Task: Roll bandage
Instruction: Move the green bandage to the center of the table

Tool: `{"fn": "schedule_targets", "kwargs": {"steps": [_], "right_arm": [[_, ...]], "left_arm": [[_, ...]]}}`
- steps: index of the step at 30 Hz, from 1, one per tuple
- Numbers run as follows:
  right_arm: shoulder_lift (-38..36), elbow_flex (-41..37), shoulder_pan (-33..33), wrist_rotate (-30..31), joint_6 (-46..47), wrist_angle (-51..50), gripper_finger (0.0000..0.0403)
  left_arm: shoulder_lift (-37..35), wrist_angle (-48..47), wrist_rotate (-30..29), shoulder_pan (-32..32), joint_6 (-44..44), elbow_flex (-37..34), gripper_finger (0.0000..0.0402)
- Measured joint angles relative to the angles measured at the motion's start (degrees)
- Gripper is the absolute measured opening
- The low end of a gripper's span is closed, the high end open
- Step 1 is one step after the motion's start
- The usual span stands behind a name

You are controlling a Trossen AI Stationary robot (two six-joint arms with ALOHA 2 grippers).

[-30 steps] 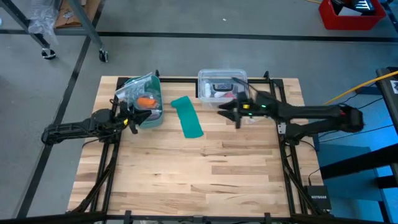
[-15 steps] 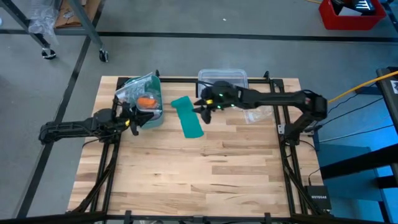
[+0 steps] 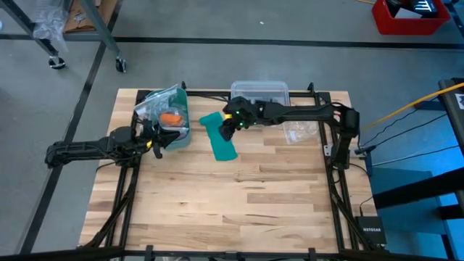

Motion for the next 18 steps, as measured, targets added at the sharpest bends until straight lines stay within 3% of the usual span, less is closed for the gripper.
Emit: {"fn": "schedule_targets", "kwargs": {"steps": [4,18], "right_arm": [[0.84,-0.19,2.09,4.22,-0.06,-0.1,0.0177],[0.89,1.76,4.15,7.6,-0.91,1.38,0.0177]], "left_arm": [[0.0,0.02,-0.02,0.0,0.72,0.02,0.0056],[0.0,0.01,0.01,0.0,1.51,0.02,0.0056]]}}
